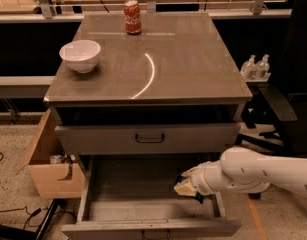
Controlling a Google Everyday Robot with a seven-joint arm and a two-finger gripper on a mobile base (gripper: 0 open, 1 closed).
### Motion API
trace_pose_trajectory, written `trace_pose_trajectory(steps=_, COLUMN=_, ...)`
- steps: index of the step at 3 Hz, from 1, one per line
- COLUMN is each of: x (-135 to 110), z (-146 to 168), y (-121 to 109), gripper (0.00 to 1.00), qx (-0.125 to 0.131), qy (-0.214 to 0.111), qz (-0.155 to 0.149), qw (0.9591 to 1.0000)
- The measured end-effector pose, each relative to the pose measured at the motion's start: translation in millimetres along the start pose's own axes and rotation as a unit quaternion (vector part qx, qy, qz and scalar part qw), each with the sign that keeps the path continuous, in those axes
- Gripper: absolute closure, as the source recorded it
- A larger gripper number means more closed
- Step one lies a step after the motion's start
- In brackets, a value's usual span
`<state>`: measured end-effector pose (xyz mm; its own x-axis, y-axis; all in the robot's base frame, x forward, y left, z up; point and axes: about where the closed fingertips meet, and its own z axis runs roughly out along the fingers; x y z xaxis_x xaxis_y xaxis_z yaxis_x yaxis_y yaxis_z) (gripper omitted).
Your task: Pick rxbar blueberry from middle drawer and place on counter
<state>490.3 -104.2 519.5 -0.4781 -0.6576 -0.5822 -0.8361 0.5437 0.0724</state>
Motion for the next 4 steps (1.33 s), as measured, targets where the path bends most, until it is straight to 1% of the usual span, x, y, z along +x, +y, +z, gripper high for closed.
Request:
trace_pose_trajectory(steps=1, x=9, z=-55, y=4, gripper=1.0, qx=0.019, qy=-0.006, qz=0.009, qw=0.9998)
trace_pose_trajectory(steps=2, x=2, z=-108, y=2, gripper=1.0, qx=0.042, qy=-0.003, qz=0.01, qw=0.9991)
trace_pose_trajectory(steps=3, x=-20, z=-159, y=-4, gripper=1.0, qx=0.068, qy=0.005, qz=0.007, qw=0.9976)
trace_pose_trajectory(steps=4, x=-56, z=-206, y=-17, gripper=1.0, qx=0.108, qy=0.007, qz=0.001, qw=0.9941)
